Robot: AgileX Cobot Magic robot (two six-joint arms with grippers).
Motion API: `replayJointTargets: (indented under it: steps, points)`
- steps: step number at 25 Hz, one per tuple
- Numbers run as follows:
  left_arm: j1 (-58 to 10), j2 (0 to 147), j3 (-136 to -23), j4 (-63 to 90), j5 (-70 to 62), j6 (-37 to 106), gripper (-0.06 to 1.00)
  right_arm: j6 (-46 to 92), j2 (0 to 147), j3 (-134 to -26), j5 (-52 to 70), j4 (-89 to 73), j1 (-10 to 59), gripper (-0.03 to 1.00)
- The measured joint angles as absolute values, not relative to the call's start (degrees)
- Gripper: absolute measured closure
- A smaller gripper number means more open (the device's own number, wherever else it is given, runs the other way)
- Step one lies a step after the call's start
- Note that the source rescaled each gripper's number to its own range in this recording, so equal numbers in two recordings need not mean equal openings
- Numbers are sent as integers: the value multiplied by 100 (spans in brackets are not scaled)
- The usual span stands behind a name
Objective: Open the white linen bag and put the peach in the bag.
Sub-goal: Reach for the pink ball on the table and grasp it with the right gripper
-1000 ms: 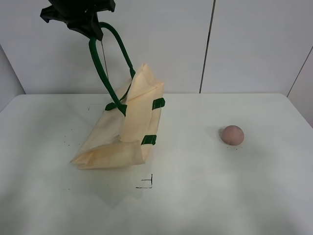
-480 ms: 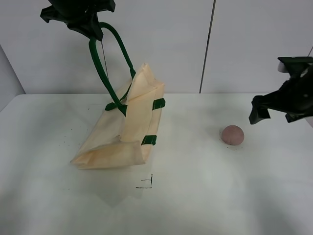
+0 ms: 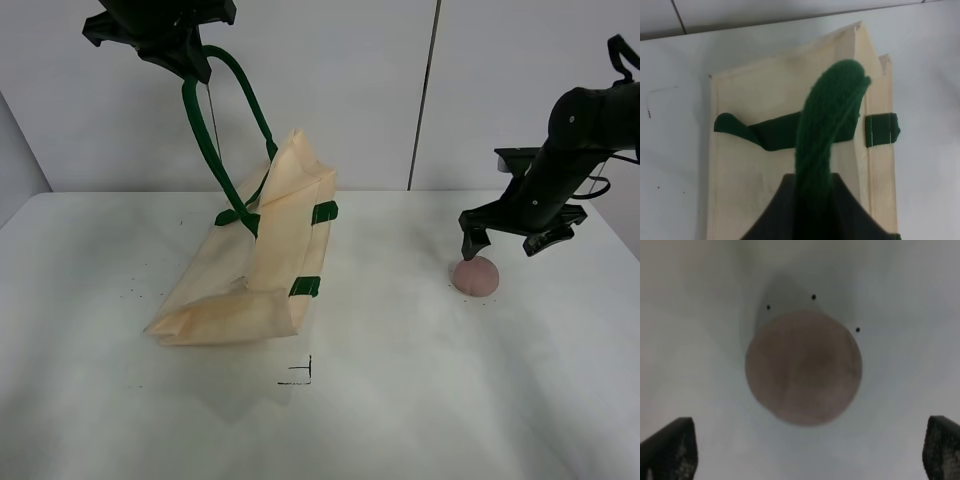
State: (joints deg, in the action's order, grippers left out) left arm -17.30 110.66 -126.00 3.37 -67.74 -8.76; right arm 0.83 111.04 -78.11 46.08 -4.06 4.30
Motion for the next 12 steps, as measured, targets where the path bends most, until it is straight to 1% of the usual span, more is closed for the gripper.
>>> replayJointTargets:
  steps: [11,12]
  points:
    - [-1730,11066,-12600,337,-6774,-876,94,192,12141,-7818,3723,-412,430,-3]
    - [-1730,11066,-12600,337,-6774,-876,94,192,12177,-7818,3724,-412,430,-2]
